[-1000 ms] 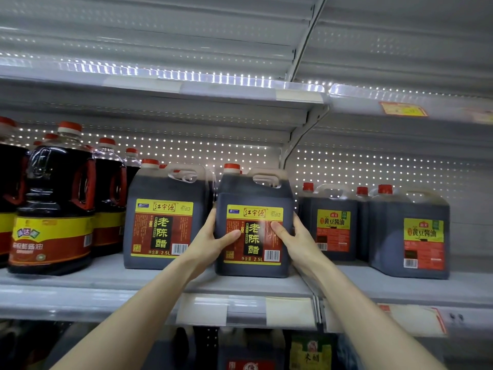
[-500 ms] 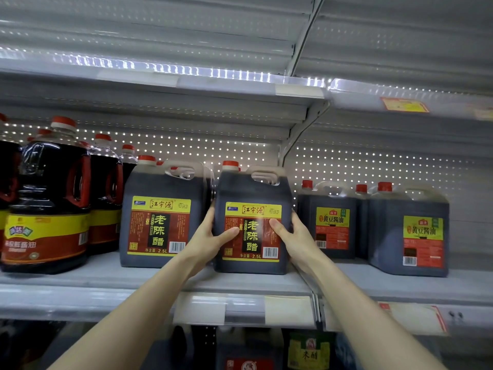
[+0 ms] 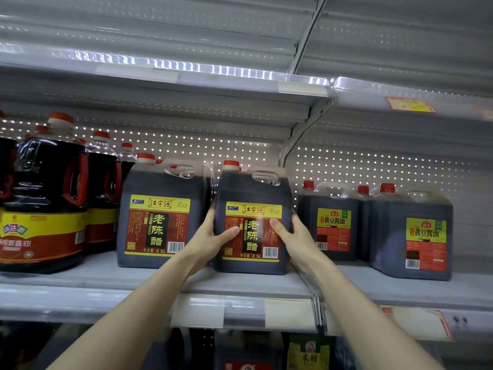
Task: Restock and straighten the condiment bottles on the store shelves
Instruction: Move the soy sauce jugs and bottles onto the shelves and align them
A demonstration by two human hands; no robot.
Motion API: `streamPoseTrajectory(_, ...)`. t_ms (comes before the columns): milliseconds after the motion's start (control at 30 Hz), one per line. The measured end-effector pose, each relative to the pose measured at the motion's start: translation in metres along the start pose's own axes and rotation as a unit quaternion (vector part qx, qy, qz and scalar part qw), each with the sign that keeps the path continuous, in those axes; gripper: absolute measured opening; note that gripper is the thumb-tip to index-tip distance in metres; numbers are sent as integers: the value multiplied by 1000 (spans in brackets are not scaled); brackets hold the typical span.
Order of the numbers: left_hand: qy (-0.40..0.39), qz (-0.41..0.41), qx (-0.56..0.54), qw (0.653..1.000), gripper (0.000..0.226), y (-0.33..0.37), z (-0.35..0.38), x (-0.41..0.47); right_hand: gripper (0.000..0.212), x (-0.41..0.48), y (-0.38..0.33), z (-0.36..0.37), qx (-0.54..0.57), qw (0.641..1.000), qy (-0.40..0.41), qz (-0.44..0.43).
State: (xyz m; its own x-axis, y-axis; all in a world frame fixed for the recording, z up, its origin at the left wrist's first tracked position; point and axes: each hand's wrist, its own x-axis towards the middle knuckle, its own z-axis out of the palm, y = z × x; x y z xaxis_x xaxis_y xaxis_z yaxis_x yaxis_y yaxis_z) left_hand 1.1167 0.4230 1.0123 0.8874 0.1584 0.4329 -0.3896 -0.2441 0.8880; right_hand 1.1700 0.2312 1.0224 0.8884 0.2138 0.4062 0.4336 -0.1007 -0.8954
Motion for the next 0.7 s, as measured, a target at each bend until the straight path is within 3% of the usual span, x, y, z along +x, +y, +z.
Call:
streamPoseTrajectory(300, -1, -6, -8, 1000, 75, 2, 1, -1, 64, -1, -2, 1, -8, 1000, 3, 7)
streamPoseTrajectory(533, -3, -2, -19, 1000, 74, 2, 0, -2, 49, -4, -3, 0, 2, 1000, -6, -7)
streamPoseTrajectory(700, -4, 5, -19, 1000, 73, 2, 1, -2, 53, -5, -5, -1, 4, 1000, -6, -5)
